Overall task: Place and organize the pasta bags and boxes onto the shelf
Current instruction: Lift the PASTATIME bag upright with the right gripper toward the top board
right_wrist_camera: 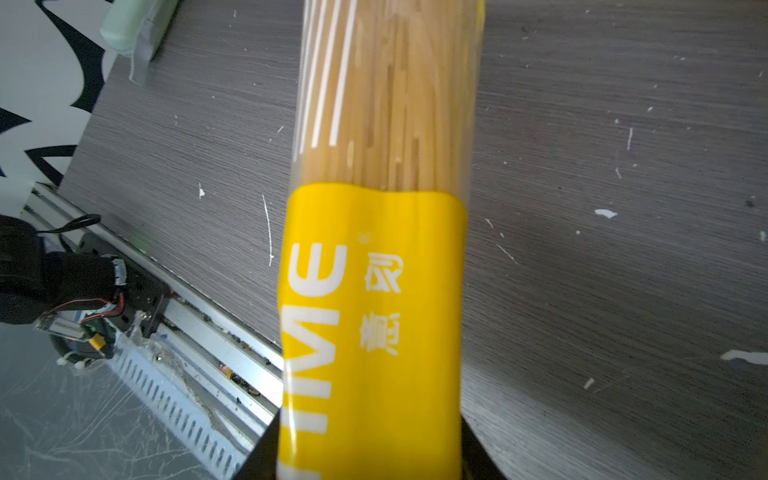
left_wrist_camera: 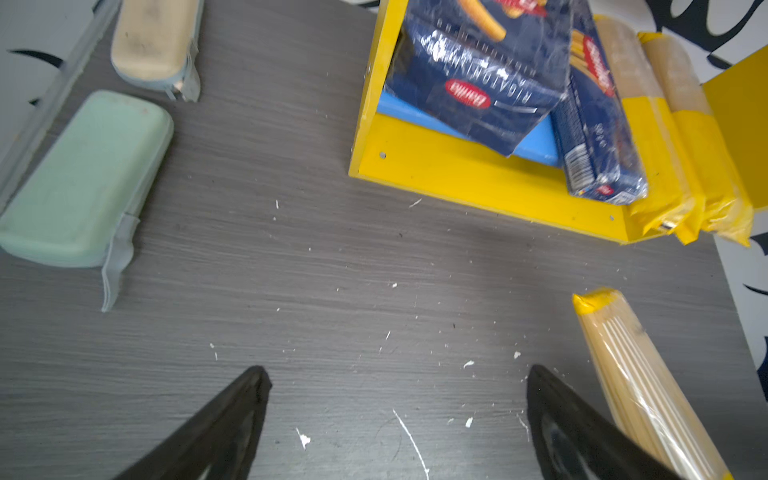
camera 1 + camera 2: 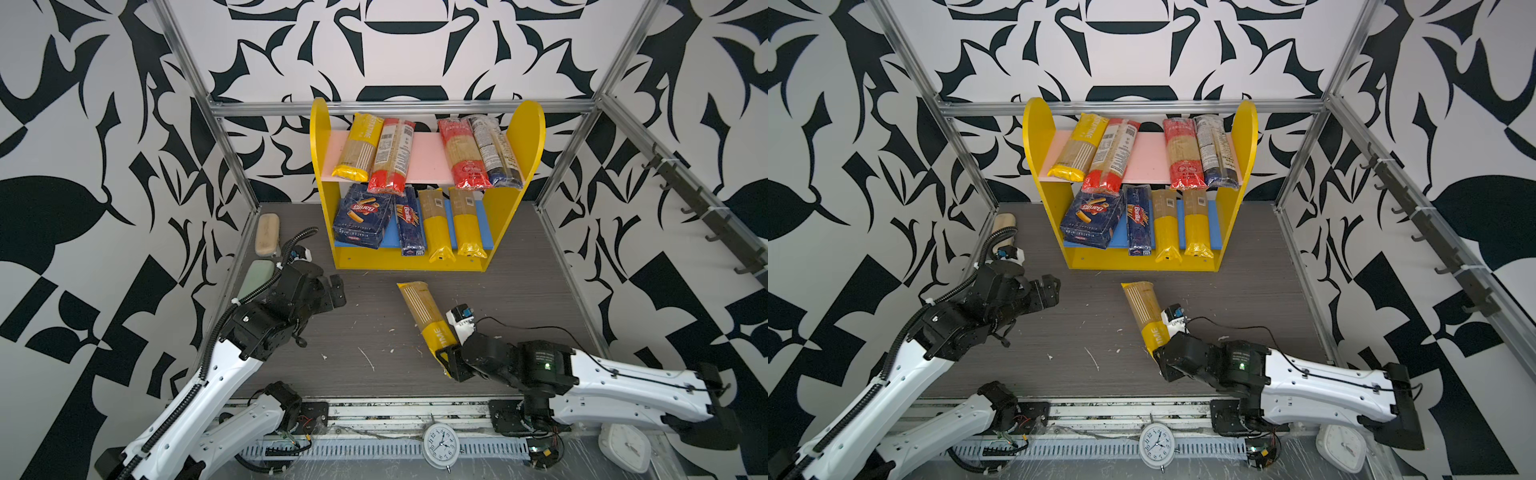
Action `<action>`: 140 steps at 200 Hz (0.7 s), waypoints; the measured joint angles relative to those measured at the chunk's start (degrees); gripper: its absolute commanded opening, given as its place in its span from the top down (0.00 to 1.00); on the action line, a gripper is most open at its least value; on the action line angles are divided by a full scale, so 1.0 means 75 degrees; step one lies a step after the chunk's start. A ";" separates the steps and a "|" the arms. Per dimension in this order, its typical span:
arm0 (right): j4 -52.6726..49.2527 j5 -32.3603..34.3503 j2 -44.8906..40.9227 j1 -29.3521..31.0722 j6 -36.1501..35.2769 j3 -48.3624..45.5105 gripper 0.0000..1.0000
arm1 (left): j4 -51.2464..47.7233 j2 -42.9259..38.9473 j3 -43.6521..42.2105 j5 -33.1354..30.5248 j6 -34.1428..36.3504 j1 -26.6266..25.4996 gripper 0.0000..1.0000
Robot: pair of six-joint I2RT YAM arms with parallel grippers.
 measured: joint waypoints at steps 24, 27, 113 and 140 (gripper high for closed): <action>-0.0641 0.0221 -0.0493 0.0000 -0.0204 0.0431 1.00 | -0.0128 0.0157 0.0347 -0.0105 0.0009 0.0000 0.01; -0.0714 0.0251 -0.0542 0.0000 -0.0233 0.0493 1.00 | -0.0149 0.0172 0.0382 -0.0122 0.0009 0.0000 0.01; -0.2046 0.0673 -0.0699 0.0000 -0.1233 0.2483 1.00 | -0.0367 0.0772 0.1233 -0.0154 0.0012 0.0000 0.01; -0.2259 0.0793 -0.0280 0.0000 -0.1629 0.3325 1.00 | -0.0382 0.0912 0.1448 -0.0131 0.0090 0.0000 0.01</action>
